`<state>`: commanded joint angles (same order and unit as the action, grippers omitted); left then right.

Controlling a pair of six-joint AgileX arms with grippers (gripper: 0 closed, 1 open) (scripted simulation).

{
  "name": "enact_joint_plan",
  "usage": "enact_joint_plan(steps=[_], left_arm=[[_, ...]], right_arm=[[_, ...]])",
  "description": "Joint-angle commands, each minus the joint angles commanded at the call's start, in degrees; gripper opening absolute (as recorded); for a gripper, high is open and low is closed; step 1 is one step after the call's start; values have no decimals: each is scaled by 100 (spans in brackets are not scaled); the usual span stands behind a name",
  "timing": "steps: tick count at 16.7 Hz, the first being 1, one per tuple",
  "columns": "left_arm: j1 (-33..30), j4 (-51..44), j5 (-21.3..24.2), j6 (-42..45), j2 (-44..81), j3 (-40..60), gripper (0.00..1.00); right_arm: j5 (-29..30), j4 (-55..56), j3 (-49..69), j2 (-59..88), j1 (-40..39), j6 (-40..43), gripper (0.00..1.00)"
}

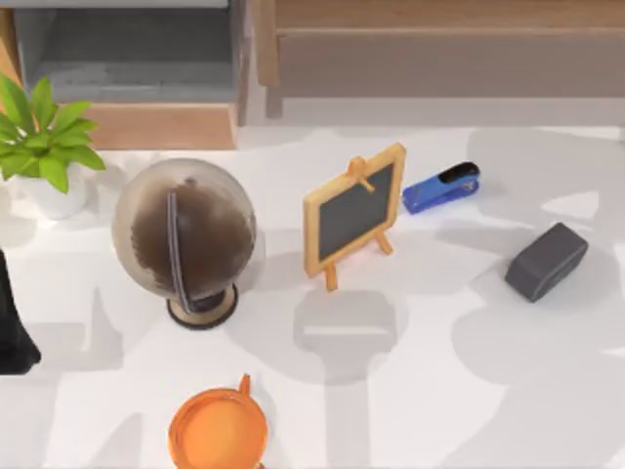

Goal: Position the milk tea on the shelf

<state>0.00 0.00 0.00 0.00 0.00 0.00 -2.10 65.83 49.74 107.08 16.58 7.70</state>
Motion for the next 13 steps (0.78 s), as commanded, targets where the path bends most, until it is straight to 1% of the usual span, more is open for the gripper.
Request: enact_joint_plan(steps=[4, 9, 13], left_arm=[[0, 0, 0, 0, 0, 0, 100], [0, 0, 0, 0, 0, 0, 100], [0, 0, 0, 0, 0, 0, 100]], right_arm=[[-90, -986, 538, -271, -137, -107, 0], [-345, -2188, 1286, -342, -413, -434, 0], [-551, -2877, 1753, -352, -589, -708, 0]])
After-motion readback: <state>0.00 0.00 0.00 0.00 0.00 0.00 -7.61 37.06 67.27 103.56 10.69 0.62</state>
